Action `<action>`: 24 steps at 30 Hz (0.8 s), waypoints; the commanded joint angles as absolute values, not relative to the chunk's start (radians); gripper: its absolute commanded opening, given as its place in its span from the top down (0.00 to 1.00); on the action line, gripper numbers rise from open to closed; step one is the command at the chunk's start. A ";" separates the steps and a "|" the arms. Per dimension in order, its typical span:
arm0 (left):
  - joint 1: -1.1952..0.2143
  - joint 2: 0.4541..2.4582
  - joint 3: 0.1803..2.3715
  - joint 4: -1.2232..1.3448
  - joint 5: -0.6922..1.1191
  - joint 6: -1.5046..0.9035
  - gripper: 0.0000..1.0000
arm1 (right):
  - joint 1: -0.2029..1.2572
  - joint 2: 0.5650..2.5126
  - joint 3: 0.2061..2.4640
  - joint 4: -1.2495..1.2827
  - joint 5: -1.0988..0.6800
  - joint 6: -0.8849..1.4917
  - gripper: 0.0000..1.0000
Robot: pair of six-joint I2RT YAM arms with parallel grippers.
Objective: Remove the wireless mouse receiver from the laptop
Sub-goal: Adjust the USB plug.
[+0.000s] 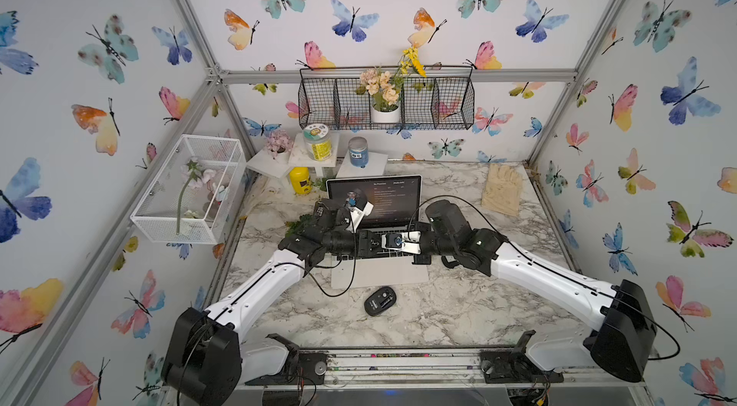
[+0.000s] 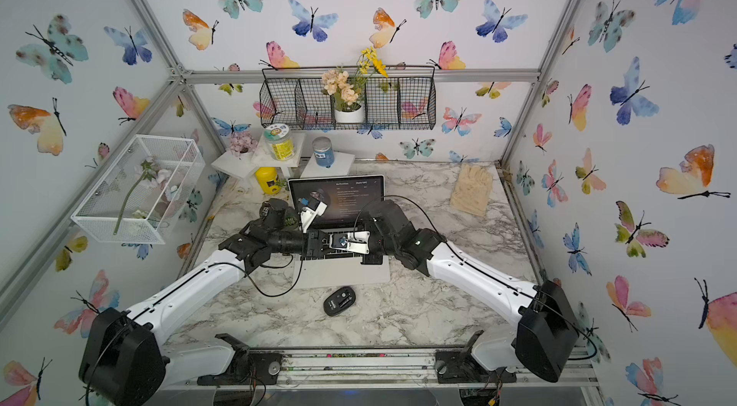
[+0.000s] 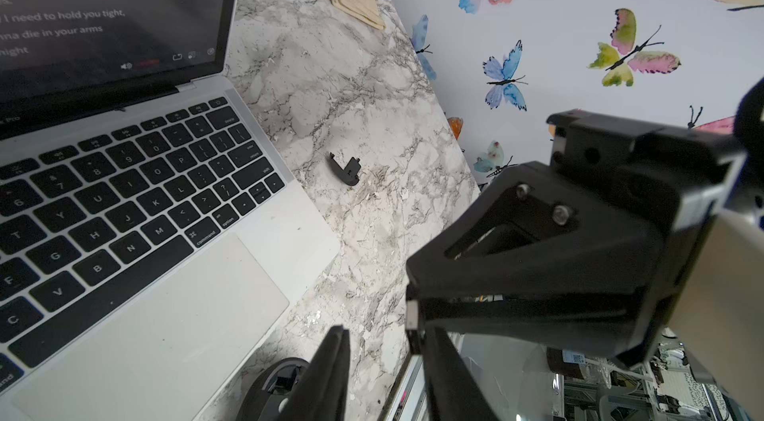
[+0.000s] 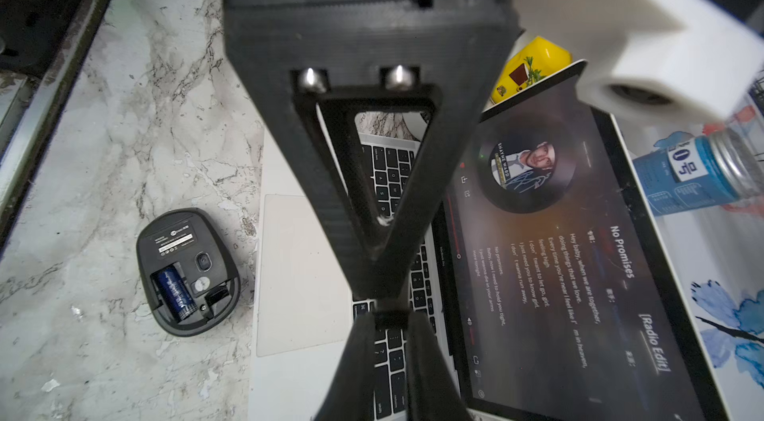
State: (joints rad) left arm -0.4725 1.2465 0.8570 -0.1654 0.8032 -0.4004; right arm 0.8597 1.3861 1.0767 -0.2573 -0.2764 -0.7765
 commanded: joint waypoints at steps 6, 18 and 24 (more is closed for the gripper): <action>-0.471 1.268 0.888 -0.146 0.870 -0.394 0.79 | 0.874 1.407 1.114 -0.252 -0.260 -0.761 0.95; -0.464 1.273 0.877 -0.143 0.895 -0.373 1.00 | 0.862 1.366 1.071 -0.115 -0.039 -0.465 0.42; -0.444 1.248 0.830 -0.048 0.932 -0.388 1.00 | 0.765 1.356 1.154 -0.175 -0.073 -0.053 0.33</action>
State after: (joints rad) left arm -0.4526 1.2743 0.8547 -0.1135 0.8677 -0.3901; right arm 0.7860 1.3739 1.0908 -0.1726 -0.1089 -0.3412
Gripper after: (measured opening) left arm 0.053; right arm 0.674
